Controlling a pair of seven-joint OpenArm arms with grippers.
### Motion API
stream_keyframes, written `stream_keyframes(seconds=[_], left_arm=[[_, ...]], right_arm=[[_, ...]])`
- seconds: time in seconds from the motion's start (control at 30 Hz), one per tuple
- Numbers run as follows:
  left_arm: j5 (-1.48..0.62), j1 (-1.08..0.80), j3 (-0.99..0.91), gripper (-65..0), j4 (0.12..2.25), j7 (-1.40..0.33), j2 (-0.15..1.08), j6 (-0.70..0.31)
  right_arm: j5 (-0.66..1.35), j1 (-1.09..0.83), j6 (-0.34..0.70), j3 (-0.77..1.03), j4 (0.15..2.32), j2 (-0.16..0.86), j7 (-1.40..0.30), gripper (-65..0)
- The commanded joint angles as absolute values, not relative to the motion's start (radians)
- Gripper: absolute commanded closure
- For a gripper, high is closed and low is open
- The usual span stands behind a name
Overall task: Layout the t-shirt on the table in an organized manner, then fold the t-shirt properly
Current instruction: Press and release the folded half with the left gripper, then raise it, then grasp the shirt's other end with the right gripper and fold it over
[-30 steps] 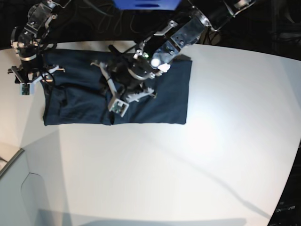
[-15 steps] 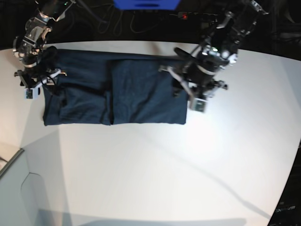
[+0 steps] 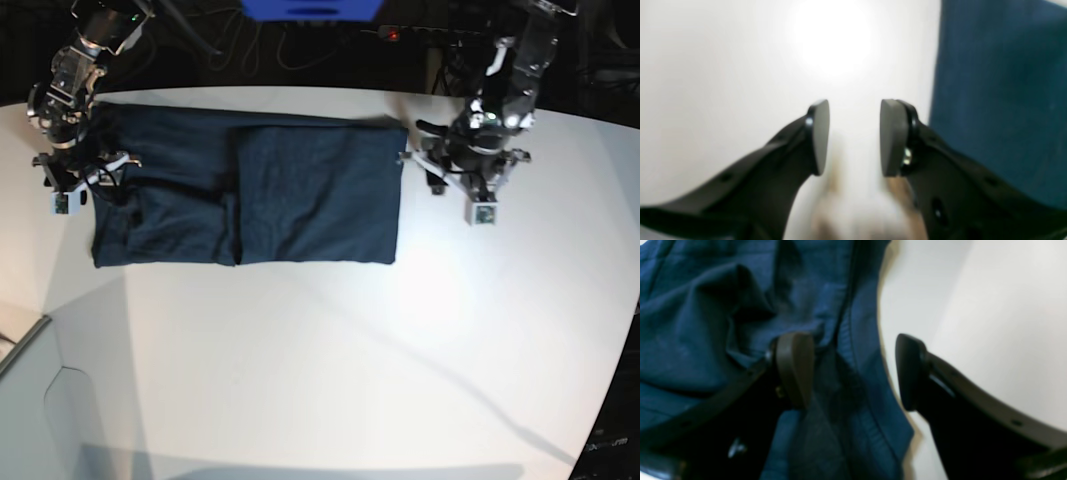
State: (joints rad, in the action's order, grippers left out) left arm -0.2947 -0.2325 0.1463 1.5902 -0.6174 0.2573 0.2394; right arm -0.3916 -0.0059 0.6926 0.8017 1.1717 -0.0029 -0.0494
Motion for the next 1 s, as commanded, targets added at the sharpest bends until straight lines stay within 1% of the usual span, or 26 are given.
stream_keyframes(seconds=[0.0,0.07,0.13,0.3,0.43,0.53,0.67,0.77,0.97], left_arm=[[-0.291,-0.208,0.143,-24.2,1.590,-0.595,0.257,0.237],[-0.291,-0.194,0.145,-24.2,1.552,-0.595,0.243,0.237],[-0.291,-0.177,0.143,-24.2,1.529,-0.595,0.229,0.237],[-0.291,-0.162,0.142,-24.2,1.506,-0.593,0.229,0.237],[-0.291,-0.154,0.142,-24.2,1.506,-0.593,0.236,0.237],[-0.291,-0.154,0.142,-24.2,1.506,-0.593,0.237,0.237],[-0.288,-0.160,0.140,-24.2,1.506,-0.593,0.237,0.237],[-0.289,-0.166,0.094,-24.2,1.509,-0.593,0.237,0.237],[-0.291,-0.199,-0.033,-24.2,1.514,-0.595,0.237,0.237]], right_arm=[[-0.386,-0.001,0.698,0.802,1.170,0.007,-0.038,-35.7],[-0.386,0.004,0.698,0.800,1.129,0.012,-0.038,-30.2],[-0.386,0.007,0.698,0.800,1.093,0.015,-0.038,-23.0],[-0.386,0.008,0.698,0.800,1.066,0.025,-0.038,0.0],[-0.386,0.007,0.698,0.777,1.079,0.025,-0.036,0.0],[-0.381,0.002,0.698,0.774,1.153,0.015,-0.036,0.0],[-0.380,-0.004,0.698,0.766,1.276,-0.041,-0.036,0.0],[-0.380,-0.013,0.698,0.760,1.356,-0.085,-0.033,0.0],[-0.380,-0.070,0.698,0.642,1.540,-0.154,-0.036,0.0]])
